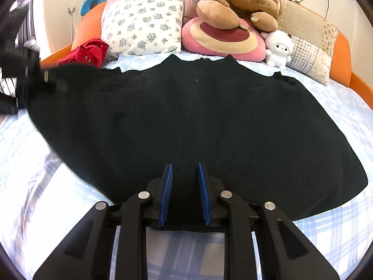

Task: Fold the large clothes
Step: 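Lift the side edge and fold it across the jacket, then open both tools, then grasp the end of the folded jacket with the right tool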

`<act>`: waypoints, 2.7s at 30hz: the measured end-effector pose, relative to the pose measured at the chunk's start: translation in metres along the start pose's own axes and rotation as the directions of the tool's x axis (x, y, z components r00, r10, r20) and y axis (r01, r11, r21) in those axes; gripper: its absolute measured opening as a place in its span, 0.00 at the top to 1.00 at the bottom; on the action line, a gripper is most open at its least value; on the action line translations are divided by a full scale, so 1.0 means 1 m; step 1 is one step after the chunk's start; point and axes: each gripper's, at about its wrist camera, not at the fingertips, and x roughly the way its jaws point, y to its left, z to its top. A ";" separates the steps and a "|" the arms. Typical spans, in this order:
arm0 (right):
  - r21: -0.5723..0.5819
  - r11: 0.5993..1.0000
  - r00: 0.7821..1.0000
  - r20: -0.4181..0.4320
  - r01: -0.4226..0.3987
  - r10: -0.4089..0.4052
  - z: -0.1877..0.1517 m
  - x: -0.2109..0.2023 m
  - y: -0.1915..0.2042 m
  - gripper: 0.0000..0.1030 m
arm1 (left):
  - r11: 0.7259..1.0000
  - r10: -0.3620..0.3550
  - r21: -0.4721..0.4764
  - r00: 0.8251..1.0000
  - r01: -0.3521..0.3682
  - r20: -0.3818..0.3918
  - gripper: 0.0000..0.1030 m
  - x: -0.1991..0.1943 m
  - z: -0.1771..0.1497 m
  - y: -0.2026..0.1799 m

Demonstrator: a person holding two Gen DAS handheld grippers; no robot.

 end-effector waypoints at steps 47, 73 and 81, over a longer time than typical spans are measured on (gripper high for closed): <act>-0.016 0.991 0.991 0.016 0.129 -0.129 -0.015 -0.014 0.001 0.81 | 0.156 0.389 0.760 0.747 -0.630 0.539 0.54 0.161 -0.249 -0.400; 0.264 0.949 0.984 0.091 -0.175 0.156 0.026 -0.126 -0.164 0.05 | 0.866 -0.091 0.472 0.876 -0.164 0.473 0.06 -0.174 -0.083 -0.218; 0.240 0.962 0.982 -0.104 -0.129 0.157 0.098 -0.068 -0.192 0.47 | 0.870 0.100 0.449 0.965 -0.203 0.242 0.06 -0.014 -0.089 -0.179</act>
